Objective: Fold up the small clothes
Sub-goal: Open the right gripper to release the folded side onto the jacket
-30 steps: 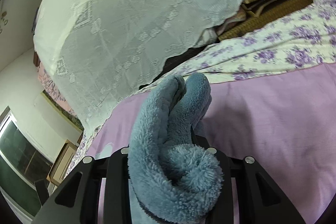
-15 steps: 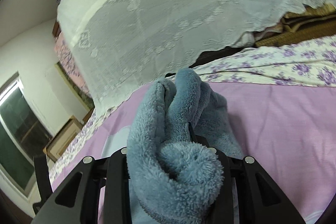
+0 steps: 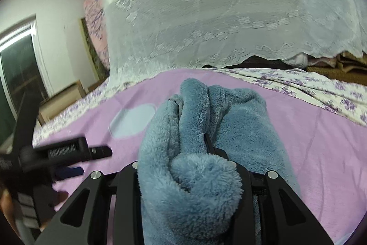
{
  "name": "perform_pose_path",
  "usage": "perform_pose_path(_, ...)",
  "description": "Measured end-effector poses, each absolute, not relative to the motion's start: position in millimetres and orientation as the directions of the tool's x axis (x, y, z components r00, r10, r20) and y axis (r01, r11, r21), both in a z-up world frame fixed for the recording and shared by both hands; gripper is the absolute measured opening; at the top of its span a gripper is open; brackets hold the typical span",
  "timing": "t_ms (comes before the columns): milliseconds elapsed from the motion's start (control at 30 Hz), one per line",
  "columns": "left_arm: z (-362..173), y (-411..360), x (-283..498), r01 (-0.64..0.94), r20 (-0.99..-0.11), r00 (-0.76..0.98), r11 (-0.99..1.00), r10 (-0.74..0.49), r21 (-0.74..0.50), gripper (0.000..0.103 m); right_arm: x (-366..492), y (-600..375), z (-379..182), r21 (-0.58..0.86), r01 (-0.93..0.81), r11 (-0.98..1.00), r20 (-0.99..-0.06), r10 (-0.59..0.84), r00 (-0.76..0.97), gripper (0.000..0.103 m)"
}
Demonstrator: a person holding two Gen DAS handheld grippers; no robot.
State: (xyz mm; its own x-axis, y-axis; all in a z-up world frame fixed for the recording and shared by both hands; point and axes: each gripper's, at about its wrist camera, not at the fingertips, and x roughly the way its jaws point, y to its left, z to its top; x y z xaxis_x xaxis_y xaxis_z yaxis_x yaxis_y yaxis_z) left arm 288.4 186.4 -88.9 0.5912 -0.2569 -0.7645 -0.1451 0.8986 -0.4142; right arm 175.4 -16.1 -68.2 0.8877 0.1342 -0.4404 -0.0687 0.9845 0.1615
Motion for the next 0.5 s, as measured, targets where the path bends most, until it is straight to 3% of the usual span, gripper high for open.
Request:
perform_pose_path(267,-89.3,184.2,289.0,-0.142,-0.766,0.59,0.902,-0.253,-0.408,0.099,176.3,33.5,-98.1,-0.128,-0.107,0.986,-0.488,0.031,0.872,0.033)
perform_pose_path(333,-89.8,184.0,289.8,-0.141,-0.767,0.589,0.903,-0.254,-0.407,0.099,174.4,46.8,-105.9,-0.214,-0.12,0.969,-0.489,0.0,0.872,0.037)
perform_pose_path(400,-90.8,184.9,290.7,-0.143,-0.769,0.587,0.902,-0.255,-0.408,0.099,170.9,56.5,-109.8,-0.25,-0.154,0.956,-0.496,0.01,0.868,0.057)
perform_pose_path(500,-92.2,186.3,291.4,-0.146,-0.771,0.584,0.901,-0.255,-0.408,0.099,165.7,67.9,-113.9,-0.302,-0.177,0.937,-0.495,0.005,0.869,0.069)
